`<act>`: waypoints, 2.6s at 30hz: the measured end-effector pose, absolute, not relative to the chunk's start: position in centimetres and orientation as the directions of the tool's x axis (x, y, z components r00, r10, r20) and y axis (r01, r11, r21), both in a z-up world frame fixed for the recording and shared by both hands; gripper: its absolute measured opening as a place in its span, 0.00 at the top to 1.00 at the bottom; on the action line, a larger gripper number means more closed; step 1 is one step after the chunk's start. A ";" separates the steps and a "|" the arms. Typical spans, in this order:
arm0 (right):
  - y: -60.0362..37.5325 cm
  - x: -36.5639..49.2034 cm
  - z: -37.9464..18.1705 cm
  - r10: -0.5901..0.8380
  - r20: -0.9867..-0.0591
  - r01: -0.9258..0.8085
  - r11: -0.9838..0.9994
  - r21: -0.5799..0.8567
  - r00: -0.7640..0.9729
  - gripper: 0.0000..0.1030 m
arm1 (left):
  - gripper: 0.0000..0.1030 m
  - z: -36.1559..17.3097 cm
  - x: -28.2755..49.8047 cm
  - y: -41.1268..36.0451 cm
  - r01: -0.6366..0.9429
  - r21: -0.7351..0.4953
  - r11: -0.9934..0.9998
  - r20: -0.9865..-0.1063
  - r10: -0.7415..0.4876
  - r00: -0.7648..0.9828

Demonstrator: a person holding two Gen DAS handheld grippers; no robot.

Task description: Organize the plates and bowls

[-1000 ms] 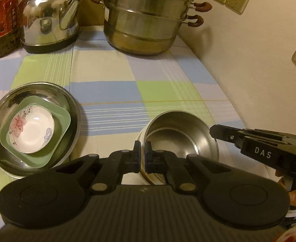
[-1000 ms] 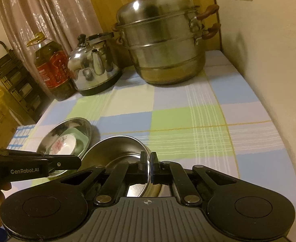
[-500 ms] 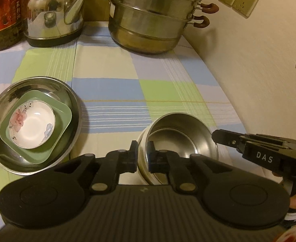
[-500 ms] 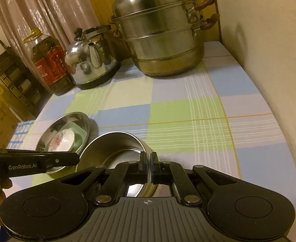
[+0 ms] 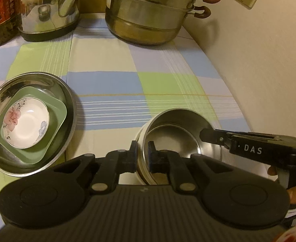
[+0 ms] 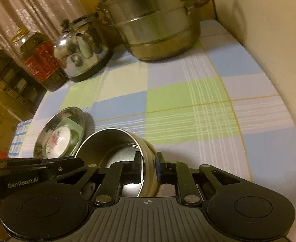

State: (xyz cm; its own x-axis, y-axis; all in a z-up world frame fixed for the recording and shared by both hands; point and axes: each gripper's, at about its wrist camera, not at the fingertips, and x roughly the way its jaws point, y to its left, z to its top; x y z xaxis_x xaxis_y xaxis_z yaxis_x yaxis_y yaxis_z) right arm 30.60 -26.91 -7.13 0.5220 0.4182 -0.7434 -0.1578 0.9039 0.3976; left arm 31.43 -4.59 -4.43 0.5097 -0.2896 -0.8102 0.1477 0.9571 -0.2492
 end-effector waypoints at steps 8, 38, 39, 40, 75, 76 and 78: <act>-26.7 31.0 -6.8 0.393 -0.779 -0.087 0.910 0.404 0.489 0.88 | 0.93 -4.4 31.8 -4.6 0.144 -0.244 0.959 -0.816 -0.283 0.504; -25.0 31.4 -8.8 0.380 -0.824 -0.113 0.923 0.368 0.421 0.73 | 0.79 -7.0 30.8 -4.4 0.079 -0.237 0.968 -0.850 -0.246 0.467; -24.8 31.5 -8.8 0.387 -0.824 -0.117 0.920 0.373 0.414 0.73 | 0.79 -7.0 30.7 -4.0 0.069 -0.237 0.969 -0.850 -0.241 0.468; -24.5 31.6 -8.9 0.395 -0.824 -0.122 0.917 0.379 0.405 0.74 | 0.79 -6.9 30.5 -3.7 0.058 -0.237 0.970 -0.851 -0.236 0.470; -16.8 29.4 -9.0 0.445 -0.821 -0.342 0.881 0.328 0.358 0.75 | 0.83 -7.1 27.0 1.3 -0.170 -0.154 0.973 -0.866 -0.050 0.498; -16.8 29.4 -9.0 0.444 -0.820 -0.329 0.884 0.333 0.361 0.75 | 0.83 -7.2 27.1 1.3 -0.172 -0.153 0.973 -0.866 -0.048 0.498; -16.9 29.4 -9.1 0.443 -0.817 -0.302 0.888 0.346 0.368 0.75 | 0.83 -7.2 27.1 1.4 -0.169 -0.153 0.974 -0.867 -0.050 0.497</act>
